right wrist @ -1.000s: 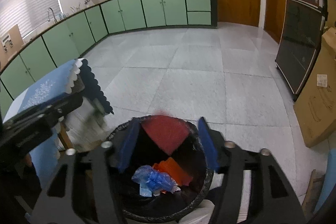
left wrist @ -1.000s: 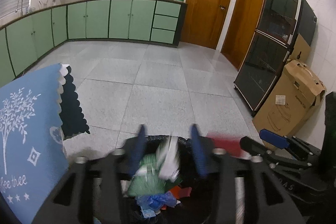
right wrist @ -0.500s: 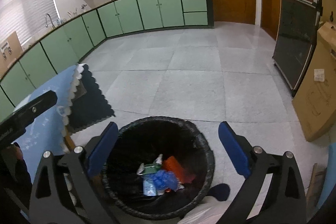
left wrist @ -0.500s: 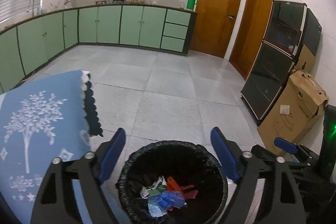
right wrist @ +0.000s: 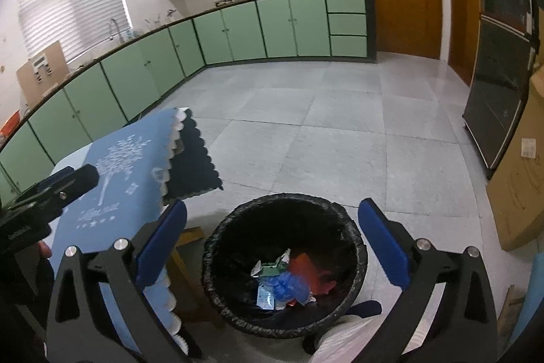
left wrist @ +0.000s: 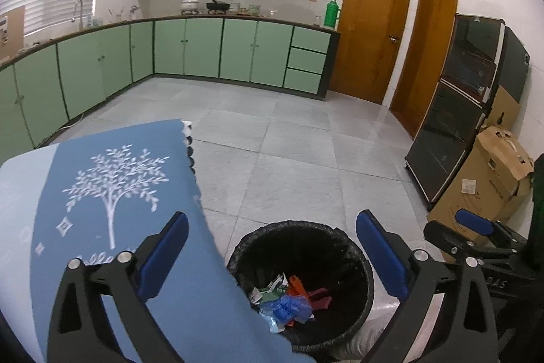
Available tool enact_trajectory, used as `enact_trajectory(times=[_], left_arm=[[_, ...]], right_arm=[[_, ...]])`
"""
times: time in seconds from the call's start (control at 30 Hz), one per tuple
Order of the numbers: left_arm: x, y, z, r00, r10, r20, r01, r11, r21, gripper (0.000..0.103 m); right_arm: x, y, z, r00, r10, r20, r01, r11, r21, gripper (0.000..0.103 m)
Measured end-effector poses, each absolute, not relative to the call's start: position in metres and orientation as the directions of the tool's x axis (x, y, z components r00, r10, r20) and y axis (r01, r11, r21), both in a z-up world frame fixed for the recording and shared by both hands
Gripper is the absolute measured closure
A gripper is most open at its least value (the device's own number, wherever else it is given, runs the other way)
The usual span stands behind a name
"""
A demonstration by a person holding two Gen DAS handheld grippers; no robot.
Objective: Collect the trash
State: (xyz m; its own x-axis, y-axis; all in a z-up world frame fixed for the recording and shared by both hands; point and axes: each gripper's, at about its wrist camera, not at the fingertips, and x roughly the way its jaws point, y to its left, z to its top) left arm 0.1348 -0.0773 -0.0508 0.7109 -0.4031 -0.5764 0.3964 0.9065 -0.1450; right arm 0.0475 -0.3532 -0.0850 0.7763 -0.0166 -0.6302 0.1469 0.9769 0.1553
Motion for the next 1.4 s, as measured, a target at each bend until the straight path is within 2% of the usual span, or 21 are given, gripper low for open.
enact_trajectory(times=[0.47, 1.4], left_arm=[[0.087, -0.059, -0.037, 0.723, -0.381, -0.576, 0.393, 0.913, -0.11, 0.006], [0.064, -0.044, -0.039, 0.735, -0.345, -0.583, 0.36, 0.928, -0.095, 0.006]], right_arm=[[0.008, -0.332, -0.049, 0.793, 0.004, -0.609, 0.087, 0.989, 0.121, 0.005], [-0.004, -0.311, -0.049, 0.796, 0.024, -0.605, 0.055, 0.992, 0.112, 0.005]])
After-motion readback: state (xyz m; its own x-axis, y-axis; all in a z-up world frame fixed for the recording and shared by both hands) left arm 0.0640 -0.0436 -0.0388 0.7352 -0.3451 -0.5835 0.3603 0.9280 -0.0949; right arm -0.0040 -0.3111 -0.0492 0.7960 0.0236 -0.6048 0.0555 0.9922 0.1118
